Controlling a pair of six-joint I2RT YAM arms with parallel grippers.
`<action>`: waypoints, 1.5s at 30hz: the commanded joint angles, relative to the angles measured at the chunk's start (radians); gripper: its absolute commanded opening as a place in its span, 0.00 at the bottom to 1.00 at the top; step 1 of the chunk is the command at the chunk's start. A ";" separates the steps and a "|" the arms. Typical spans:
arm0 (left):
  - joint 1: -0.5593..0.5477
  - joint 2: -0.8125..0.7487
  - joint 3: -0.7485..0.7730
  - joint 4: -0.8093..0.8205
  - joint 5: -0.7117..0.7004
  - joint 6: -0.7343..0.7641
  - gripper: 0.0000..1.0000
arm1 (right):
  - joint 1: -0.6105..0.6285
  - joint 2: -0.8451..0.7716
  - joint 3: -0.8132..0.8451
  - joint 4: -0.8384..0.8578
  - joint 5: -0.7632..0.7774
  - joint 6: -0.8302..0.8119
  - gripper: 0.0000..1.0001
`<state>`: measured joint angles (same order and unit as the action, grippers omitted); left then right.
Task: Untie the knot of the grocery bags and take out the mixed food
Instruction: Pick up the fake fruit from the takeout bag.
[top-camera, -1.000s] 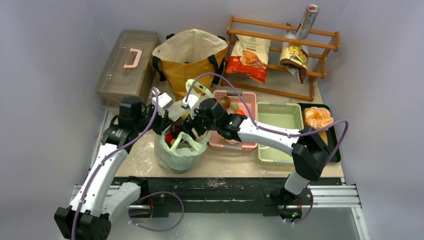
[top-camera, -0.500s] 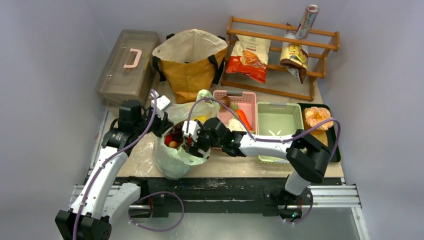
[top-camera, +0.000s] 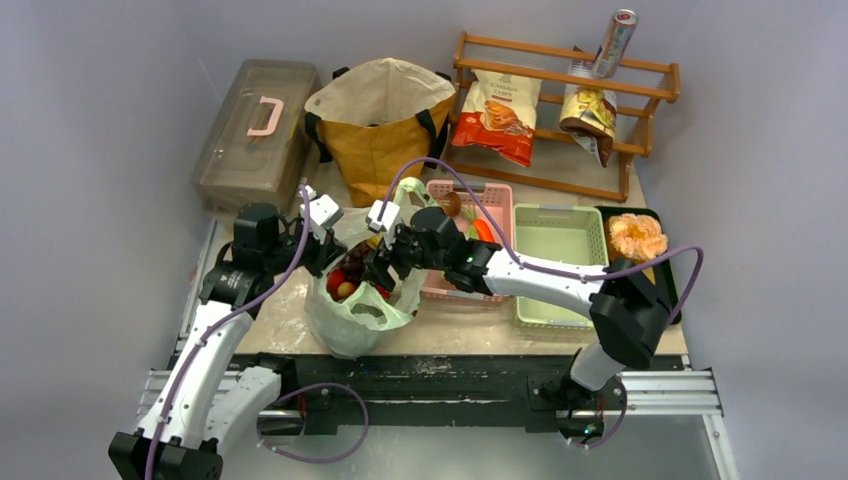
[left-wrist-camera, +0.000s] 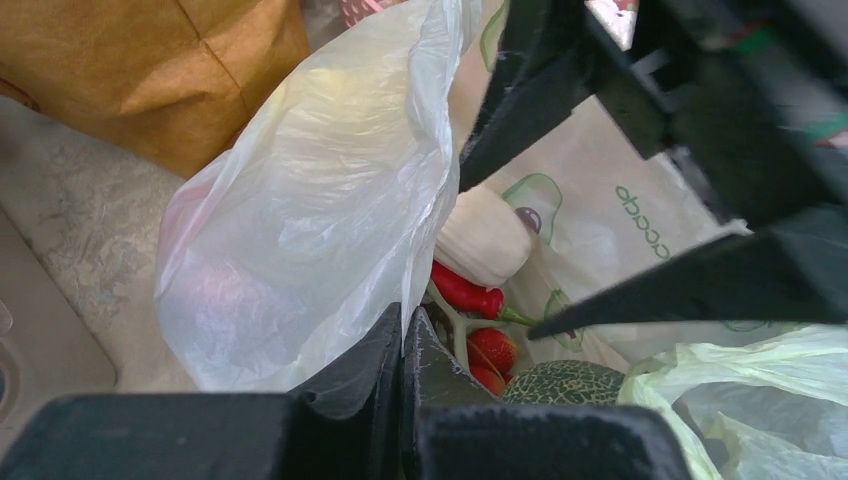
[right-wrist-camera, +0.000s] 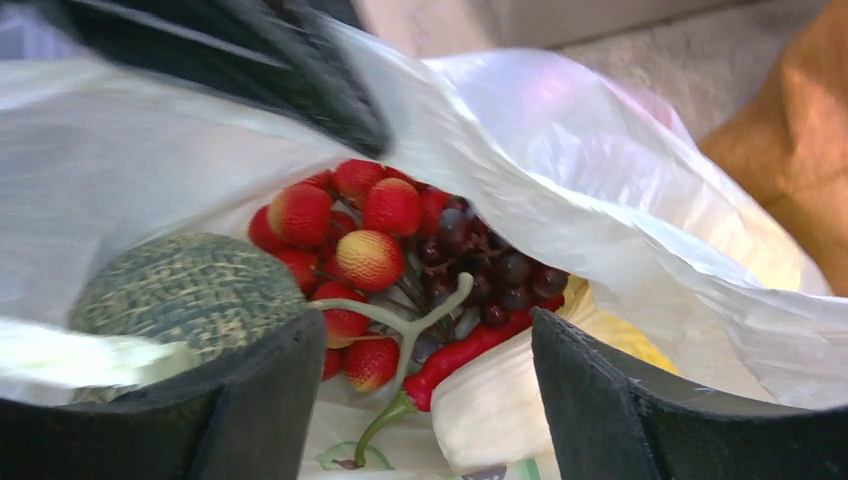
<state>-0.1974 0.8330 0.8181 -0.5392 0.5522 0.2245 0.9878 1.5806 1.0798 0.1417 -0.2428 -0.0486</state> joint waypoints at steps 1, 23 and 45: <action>0.006 -0.036 -0.018 0.028 0.044 0.035 0.00 | -0.020 0.044 0.005 0.058 0.129 0.120 0.70; 0.006 0.031 0.029 0.005 -0.017 0.052 0.00 | 0.016 0.224 -0.008 0.286 0.116 0.053 0.08; 0.019 0.061 0.027 0.059 -0.083 -0.030 0.00 | 0.012 -0.080 0.058 0.183 0.188 -0.090 0.00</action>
<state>-0.1898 0.9039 0.8150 -0.5133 0.4824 0.2184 1.0031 1.5677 1.0977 0.3309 -0.0986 -0.0818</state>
